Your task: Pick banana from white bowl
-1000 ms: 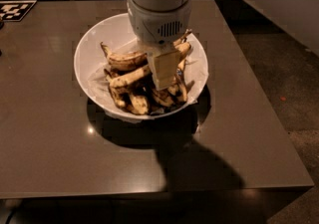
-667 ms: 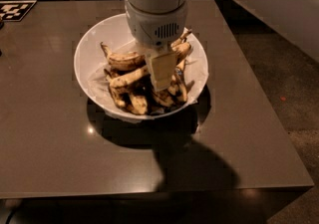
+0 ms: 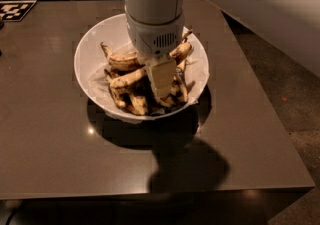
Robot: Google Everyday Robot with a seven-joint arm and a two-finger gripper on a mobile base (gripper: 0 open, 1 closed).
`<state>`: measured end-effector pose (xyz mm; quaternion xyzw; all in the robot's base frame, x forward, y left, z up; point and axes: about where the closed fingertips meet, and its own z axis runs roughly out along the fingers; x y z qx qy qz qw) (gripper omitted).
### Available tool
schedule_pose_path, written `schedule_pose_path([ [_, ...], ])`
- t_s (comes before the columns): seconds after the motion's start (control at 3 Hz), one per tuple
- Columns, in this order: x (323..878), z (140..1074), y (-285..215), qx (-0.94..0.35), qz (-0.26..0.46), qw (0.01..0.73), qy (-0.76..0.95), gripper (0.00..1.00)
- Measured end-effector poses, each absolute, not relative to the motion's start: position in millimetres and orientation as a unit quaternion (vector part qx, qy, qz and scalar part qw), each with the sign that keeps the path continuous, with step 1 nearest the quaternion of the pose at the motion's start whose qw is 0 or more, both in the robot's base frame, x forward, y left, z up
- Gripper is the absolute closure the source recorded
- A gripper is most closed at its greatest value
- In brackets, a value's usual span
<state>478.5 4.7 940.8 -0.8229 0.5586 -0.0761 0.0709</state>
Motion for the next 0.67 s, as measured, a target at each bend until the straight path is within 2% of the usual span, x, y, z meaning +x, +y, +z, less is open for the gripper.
schedule_pose_path([
  [0.33,479.0,929.3,1.7,-0.823,-0.071,0.060,0.561,0.41],
  [0.67,478.6,919.8,-0.1,-0.823,-0.068,0.052,0.561,0.61],
])
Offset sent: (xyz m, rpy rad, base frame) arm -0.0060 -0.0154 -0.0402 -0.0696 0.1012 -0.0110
